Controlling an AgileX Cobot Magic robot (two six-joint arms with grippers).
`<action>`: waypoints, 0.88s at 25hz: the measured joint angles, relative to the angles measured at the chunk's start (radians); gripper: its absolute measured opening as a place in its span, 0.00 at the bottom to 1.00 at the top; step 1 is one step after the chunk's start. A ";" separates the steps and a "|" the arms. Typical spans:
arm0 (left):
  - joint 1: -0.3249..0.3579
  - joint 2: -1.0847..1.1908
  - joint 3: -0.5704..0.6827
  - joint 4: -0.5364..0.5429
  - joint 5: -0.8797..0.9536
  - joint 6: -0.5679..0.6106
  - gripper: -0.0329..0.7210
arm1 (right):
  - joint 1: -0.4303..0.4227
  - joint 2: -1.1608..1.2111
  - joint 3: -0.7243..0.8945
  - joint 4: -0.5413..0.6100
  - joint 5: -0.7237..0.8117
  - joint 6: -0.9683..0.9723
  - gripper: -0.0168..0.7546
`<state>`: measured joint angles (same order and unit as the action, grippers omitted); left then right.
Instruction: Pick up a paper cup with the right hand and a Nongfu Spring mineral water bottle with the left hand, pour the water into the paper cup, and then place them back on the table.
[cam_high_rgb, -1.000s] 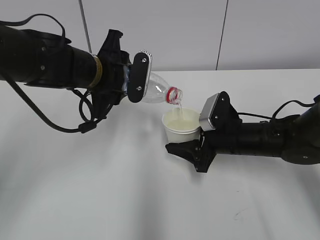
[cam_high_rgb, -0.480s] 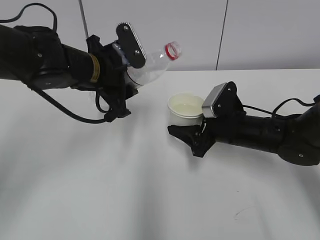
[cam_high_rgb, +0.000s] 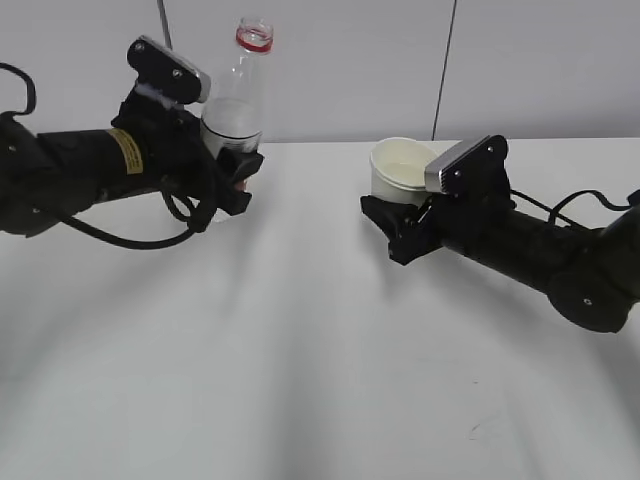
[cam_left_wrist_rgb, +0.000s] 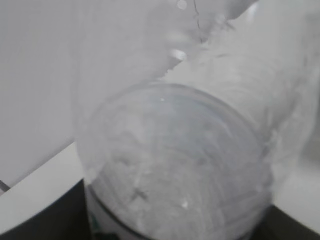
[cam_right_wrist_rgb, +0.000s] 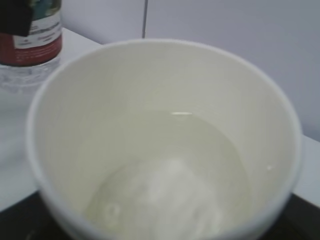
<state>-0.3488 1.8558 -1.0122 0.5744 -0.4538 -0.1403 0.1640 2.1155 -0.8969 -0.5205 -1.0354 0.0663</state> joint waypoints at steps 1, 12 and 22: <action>0.000 0.000 0.020 -0.017 -0.026 0.000 0.59 | 0.000 0.000 0.000 0.022 0.000 -0.007 0.70; 0.000 0.100 0.166 -0.122 -0.363 -0.004 0.59 | 0.000 0.000 0.000 0.136 0.004 -0.066 0.70; 0.000 0.157 0.166 -0.027 -0.478 -0.125 0.59 | 0.000 0.086 -0.009 0.164 -0.007 -0.080 0.70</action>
<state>-0.3488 2.0132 -0.8461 0.5472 -0.9317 -0.2651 0.1640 2.2017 -0.9063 -0.3569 -1.0428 -0.0135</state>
